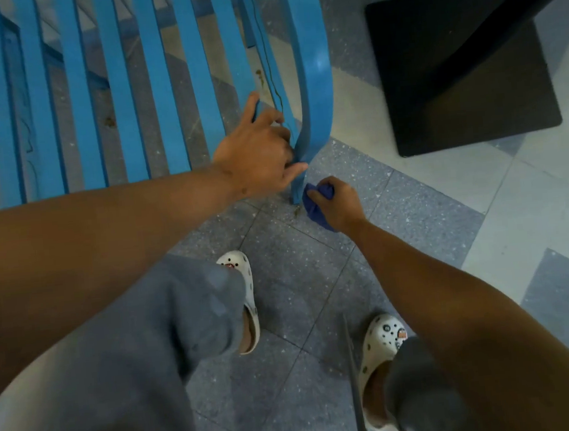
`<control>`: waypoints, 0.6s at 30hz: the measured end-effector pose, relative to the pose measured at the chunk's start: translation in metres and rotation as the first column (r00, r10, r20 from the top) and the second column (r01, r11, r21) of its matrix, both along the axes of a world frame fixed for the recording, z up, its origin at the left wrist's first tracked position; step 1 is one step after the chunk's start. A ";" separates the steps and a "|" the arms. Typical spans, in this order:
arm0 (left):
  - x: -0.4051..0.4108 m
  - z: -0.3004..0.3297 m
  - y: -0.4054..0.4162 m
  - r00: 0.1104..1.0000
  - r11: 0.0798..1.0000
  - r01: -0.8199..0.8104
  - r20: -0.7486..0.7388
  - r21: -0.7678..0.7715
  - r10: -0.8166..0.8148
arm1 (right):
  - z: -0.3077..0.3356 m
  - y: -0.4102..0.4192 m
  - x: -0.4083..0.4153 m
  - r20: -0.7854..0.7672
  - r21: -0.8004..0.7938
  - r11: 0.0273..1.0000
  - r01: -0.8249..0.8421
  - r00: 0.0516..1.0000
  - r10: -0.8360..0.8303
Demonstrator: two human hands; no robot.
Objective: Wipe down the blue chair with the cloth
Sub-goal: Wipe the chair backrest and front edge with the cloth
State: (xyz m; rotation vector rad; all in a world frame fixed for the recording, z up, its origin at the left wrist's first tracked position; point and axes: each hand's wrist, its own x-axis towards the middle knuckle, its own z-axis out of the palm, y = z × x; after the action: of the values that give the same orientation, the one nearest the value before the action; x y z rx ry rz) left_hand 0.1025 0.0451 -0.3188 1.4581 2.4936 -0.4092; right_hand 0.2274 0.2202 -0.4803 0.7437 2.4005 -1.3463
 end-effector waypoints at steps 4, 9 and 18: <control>0.001 0.001 0.001 1.000 0.999 -0.027 -0.006 -0.018 0.027 | 0.005 -0.002 -0.002 -0.009 -0.020 1.000 -0.001 1.000 0.001; 0.000 0.006 0.002 0.997 0.997 -0.067 0.030 0.045 0.066 | 0.018 0.000 0.006 -0.062 -0.042 0.999 0.030 0.998 -0.033; 0.031 -0.005 -0.008 0.944 0.777 -0.320 0.249 0.541 0.216 | -0.012 -0.010 0.020 -0.125 -0.105 0.982 0.160 0.977 -0.172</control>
State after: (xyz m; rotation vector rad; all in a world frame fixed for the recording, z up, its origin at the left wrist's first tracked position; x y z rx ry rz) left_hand 0.1332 0.0373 -0.3241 1.1911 2.7443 0.5617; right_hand 0.2477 0.2105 -0.4927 0.8708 2.3995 -1.6113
